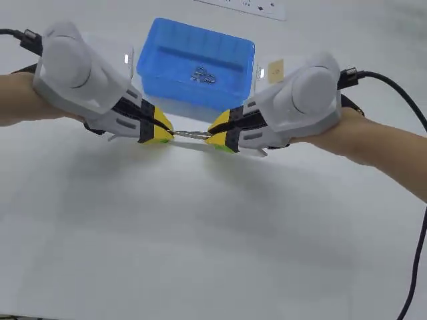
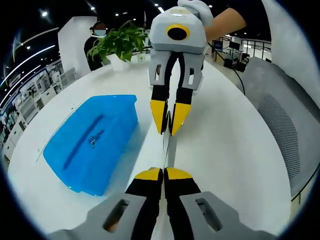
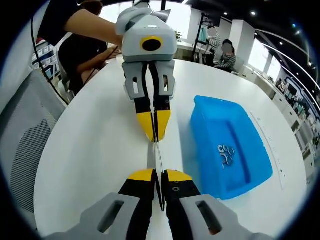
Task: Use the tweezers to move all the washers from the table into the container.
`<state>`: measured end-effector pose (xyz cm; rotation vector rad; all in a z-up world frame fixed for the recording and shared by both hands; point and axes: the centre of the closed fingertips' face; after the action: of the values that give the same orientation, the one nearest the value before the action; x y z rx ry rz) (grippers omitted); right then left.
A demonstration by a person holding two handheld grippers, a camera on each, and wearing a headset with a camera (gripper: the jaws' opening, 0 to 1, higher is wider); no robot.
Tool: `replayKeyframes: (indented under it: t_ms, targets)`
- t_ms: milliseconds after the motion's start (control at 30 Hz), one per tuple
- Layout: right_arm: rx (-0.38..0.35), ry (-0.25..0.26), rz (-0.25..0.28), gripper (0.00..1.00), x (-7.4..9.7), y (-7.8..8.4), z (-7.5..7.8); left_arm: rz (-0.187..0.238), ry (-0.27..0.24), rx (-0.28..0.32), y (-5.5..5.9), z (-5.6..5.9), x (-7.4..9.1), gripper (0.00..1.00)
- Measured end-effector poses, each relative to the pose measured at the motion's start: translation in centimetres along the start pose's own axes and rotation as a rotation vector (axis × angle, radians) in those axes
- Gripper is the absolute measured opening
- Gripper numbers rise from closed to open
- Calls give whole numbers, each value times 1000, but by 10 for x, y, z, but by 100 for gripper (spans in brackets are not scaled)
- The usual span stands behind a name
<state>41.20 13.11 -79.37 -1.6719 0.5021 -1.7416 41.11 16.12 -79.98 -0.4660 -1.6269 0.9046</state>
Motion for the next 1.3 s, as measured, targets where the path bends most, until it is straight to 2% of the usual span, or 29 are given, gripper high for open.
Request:
replayKeyframes:
  t_ms: [200,500,767,1300]
  targets:
    - [-6,3,-13,8,-2,4,4,2,-11,31,6,-11,1,6]
    - [1,-12,-31,9,-6,8,-2,-6,2,44,1,-2,-1,7]
    - [10,-16,-33,10,-6,7,0,-14,16,34,-4,3,-4,8]
    - [-44,-30,-57,11,-8,10,2,-25,21,44,-8,6,-4,11]
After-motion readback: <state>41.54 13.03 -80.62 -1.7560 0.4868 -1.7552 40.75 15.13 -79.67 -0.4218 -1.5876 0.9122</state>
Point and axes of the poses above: the centre of the closed fingertips' face, and the gripper's own axes: x roughly backward along the fingers, z roughly to its right, y roughly out of its underside, and after that the axes turned 1 degree about x, right-handed
